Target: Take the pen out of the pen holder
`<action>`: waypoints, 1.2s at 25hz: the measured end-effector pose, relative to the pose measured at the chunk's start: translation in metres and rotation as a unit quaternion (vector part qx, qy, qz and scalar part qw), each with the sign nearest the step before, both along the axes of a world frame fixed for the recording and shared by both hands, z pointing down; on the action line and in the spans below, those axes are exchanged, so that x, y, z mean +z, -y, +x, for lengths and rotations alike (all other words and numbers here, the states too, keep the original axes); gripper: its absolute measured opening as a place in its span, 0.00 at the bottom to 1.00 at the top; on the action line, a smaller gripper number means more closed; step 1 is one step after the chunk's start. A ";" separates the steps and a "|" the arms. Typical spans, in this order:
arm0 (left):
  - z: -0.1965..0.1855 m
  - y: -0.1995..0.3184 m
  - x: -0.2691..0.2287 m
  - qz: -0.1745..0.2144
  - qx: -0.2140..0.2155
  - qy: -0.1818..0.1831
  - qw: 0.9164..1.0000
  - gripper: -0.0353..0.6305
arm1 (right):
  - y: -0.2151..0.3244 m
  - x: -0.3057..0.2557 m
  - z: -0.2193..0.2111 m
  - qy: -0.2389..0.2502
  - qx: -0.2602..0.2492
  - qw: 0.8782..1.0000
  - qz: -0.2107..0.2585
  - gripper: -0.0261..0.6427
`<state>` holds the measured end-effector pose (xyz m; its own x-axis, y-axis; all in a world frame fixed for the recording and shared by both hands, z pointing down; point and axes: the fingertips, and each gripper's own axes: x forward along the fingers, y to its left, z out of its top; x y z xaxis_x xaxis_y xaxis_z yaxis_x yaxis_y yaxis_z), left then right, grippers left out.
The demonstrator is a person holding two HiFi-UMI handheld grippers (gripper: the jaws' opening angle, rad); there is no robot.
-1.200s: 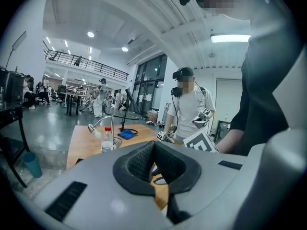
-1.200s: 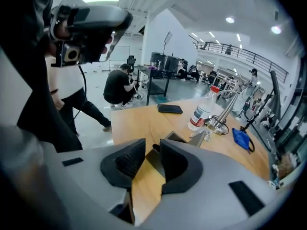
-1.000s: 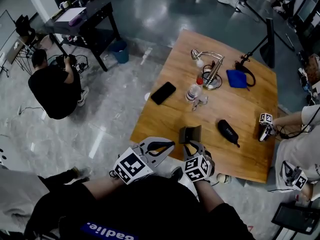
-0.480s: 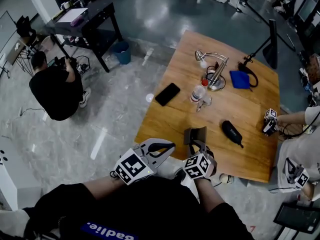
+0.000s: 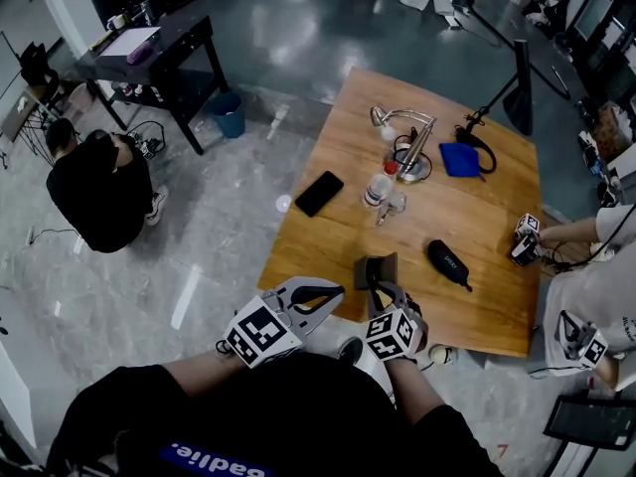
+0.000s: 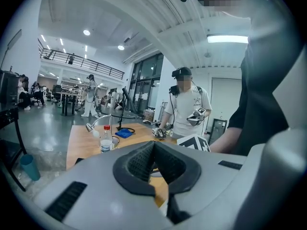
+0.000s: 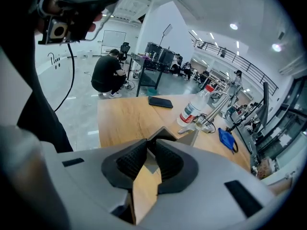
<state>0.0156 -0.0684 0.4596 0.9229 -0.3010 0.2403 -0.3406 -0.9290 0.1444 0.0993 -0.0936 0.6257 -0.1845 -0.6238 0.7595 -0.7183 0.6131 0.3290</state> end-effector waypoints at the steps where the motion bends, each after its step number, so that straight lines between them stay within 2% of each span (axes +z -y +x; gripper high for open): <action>1: 0.002 0.000 -0.001 0.001 0.002 -0.001 1.000 0.06 | -0.001 -0.005 0.002 0.005 0.002 1.000 0.003 0.13; 11: 0.026 -0.003 -0.008 0.002 0.013 -0.010 1.000 0.06 | -0.016 -0.089 0.012 0.099 0.022 0.993 0.054 0.13; 18: 0.044 -0.007 -0.010 0.002 0.025 -0.014 1.000 0.06 | -0.027 -0.138 0.012 0.174 0.036 0.981 0.082 0.13; 30: 0.061 -0.018 -0.012 0.003 0.034 -0.011 0.999 0.06 | -0.045 -0.177 0.016 0.256 0.042 0.959 0.115 0.13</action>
